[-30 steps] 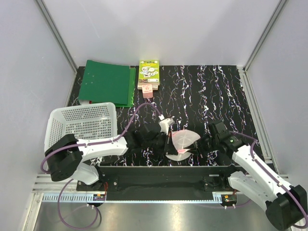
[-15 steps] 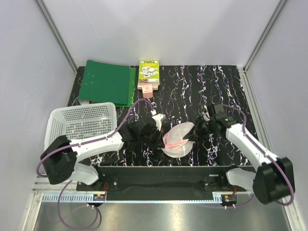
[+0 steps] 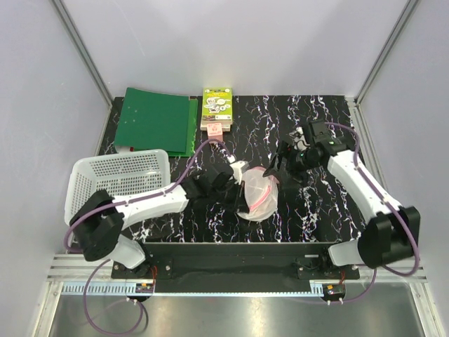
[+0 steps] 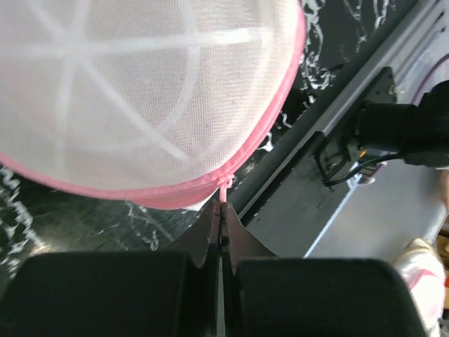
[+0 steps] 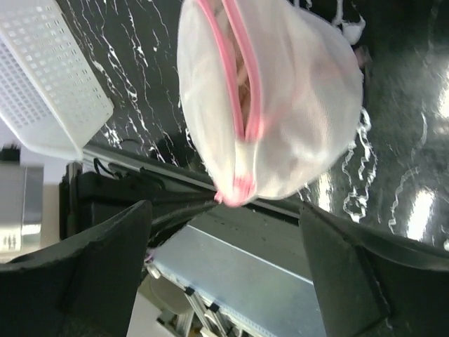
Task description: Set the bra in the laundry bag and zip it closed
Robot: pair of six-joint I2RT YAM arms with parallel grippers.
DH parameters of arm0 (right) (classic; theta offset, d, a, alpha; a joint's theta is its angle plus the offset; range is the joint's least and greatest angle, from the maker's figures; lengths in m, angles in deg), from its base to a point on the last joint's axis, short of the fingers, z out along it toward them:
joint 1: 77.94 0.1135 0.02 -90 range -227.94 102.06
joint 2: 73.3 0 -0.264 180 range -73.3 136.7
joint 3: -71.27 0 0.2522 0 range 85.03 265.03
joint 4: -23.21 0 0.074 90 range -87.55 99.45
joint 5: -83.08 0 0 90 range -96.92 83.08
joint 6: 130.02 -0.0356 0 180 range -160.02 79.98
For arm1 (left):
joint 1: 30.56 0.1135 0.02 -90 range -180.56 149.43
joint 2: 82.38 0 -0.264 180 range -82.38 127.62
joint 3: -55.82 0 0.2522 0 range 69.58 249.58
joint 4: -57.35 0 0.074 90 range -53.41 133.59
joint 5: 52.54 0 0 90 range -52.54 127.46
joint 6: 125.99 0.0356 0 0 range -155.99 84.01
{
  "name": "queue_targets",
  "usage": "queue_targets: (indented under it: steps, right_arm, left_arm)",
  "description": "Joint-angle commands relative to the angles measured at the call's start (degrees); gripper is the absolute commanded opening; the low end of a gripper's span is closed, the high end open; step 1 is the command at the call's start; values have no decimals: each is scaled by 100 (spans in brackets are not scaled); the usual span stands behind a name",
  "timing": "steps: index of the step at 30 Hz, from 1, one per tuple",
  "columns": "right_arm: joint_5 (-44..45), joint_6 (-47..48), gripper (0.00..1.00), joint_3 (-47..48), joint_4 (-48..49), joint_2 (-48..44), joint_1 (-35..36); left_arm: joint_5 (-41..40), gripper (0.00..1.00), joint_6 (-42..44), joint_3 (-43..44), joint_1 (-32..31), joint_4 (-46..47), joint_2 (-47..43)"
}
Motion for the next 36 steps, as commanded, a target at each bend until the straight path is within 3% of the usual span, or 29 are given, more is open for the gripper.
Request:
queue_targets:
  steps: [1,4,7,10,15,17,20,22,23,29,32,36]
  right_arm:
    - [521,-634,92,-135,-938,-950,-17]
    - [-103,-1495,88,-943,-238,-1513,131]
    - [62,-2173,82,-1525,835,-1839,483]
    - [186,-2183,75,-1692,1294,-1690,580]
    - [667,-1972,55,-1851,1505,-1418,581]
    - [792,-1911,53,-1860,1532,-1347,580]
    - [828,-1701,33,-1807,1593,-1233,528]
    - [714,-1542,8,-1711,1593,-1154,441]
    - [670,-1367,0,-1675,1585,-1075,405]
    - [-6,-340,0,-1036,1400,-742,-227]
    - [-830,179,0,-561,1339,-295,-325]
    - [-1405,559,2,90,1032,436,-299]
  left_arm:
    - [590,0,-505,397,-56,948,232]
    - [739,0,-593,546,-117,1237,416]
    - [845,0,-576,643,-196,1283,505]
    - [881,0,-585,626,-231,1336,487]
    - [933,0,-523,547,-231,1318,452]
    - [907,0,-436,477,-231,1240,382]
    - [732,0,-216,380,-223,881,250]
    - [652,0,-58,249,-188,678,162]
    - [626,0,-14,213,-153,607,83]
    - [274,0,487,-322,285,-132,-426]
    - [379,0,672,-718,672,-193,-787]
    - [739,0,682,-675,735,-115,-867]
